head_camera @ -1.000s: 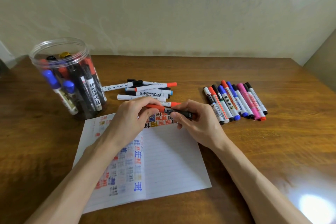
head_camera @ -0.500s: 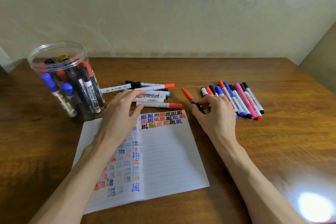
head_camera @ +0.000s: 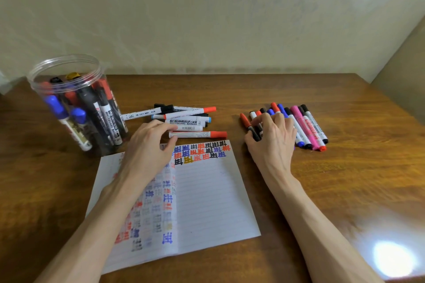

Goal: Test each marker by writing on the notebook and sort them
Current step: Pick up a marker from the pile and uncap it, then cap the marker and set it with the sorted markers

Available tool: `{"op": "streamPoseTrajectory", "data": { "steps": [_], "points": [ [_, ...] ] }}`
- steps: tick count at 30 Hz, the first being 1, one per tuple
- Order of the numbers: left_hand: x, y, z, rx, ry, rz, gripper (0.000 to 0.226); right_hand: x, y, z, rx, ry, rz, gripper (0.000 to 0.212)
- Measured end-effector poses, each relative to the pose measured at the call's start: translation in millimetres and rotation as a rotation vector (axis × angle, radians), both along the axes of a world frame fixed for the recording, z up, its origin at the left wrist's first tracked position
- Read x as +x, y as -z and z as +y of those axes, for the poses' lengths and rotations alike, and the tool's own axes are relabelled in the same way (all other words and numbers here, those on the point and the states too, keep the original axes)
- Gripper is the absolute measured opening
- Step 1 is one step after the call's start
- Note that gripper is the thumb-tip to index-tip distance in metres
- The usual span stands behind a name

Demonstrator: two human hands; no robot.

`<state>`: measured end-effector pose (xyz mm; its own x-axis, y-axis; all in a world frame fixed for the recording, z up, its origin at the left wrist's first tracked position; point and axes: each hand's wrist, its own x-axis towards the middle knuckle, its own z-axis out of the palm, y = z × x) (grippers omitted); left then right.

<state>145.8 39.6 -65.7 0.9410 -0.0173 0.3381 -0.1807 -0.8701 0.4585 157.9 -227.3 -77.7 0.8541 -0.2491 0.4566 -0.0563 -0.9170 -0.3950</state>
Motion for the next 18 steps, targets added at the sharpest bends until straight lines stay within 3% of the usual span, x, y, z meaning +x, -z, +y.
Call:
{"op": "streamPoseTrajectory", "data": {
  "steps": [9,18],
  "points": [
    [0.4,-2.2,-4.2,-0.033,0.004,0.126,0.021,-1.4,2.1,4.2,0.008,-0.047,0.002,0.027],
    [-8.1,-6.3,-5.8,-0.185,0.048,-0.104,0.021,-0.2,-1.7,-1.3,-0.052,0.027,-0.066,0.010]
  ]
}}
